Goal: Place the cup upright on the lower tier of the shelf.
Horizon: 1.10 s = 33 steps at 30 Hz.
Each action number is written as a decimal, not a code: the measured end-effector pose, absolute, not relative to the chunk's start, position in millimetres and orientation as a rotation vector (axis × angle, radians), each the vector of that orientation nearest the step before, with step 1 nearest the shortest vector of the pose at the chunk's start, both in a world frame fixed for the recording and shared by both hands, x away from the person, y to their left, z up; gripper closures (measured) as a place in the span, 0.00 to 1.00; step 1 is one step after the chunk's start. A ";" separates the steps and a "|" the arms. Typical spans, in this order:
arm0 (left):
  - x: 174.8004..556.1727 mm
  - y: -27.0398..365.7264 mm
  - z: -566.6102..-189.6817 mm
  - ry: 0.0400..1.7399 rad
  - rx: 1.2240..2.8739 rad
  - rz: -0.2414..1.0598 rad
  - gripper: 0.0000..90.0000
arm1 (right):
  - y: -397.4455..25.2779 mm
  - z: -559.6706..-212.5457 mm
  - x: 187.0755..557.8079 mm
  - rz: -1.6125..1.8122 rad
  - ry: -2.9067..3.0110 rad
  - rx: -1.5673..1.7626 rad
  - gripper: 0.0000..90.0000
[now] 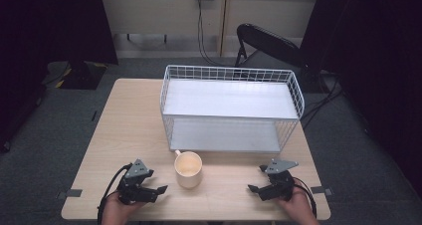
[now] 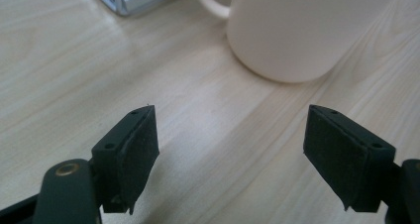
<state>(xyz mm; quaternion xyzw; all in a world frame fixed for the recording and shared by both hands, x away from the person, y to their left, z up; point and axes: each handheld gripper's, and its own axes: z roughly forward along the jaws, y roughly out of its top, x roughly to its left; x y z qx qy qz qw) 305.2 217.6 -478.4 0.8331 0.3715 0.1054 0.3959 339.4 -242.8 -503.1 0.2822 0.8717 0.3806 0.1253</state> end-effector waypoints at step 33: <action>311.7 184.3 -426.7 0.940 2.020 0.261 0.31 | -242.8 -503.1 339.4 1.109 2.539 0.823 0.16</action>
